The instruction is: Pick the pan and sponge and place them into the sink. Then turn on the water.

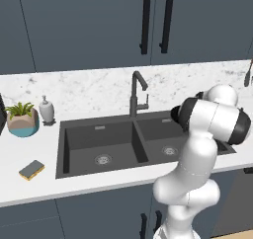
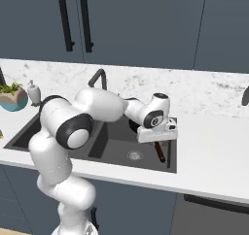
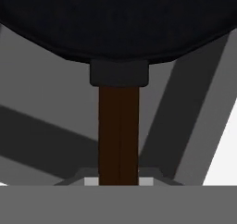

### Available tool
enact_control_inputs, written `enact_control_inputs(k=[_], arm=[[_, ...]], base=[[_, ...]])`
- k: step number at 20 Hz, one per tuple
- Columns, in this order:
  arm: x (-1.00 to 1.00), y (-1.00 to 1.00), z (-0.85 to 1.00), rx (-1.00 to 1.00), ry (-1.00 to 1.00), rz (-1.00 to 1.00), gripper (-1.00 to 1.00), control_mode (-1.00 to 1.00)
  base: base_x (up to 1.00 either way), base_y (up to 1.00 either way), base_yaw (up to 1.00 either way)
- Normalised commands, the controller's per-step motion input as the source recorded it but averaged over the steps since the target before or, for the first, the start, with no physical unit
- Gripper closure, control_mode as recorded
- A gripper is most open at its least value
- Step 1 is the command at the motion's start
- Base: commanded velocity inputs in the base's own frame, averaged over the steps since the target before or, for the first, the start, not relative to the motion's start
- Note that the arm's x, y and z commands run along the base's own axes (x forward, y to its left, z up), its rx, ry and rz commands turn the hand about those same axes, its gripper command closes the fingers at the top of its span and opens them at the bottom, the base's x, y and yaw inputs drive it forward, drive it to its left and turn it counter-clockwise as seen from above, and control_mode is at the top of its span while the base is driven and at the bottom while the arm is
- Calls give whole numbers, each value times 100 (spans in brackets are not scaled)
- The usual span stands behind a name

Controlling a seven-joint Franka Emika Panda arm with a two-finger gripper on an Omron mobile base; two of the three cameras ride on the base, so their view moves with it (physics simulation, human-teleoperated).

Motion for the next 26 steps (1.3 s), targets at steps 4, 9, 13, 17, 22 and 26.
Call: enact_control_inputs(k=[4, 9, 13, 17, 22, 26], arm=[[0, 35, 0, -8, 0, 7, 100, -100], [2, 22, -8, -1, 0, 9, 100, -100], [0, 15, -11, 0, 0, 14, 100, -100], [1, 5, -4, 0, 0, 16, 100, -100], [10, 0, -8, -1, 6, 13, 100, -100], [1, 0, -32, 0, 2, 10, 100, -100]], base=[[0, 0, 0], [0, 0, 0], [0, 0, 0], [0, 0, 0], [0, 0, 0], [0, 0, 0]])
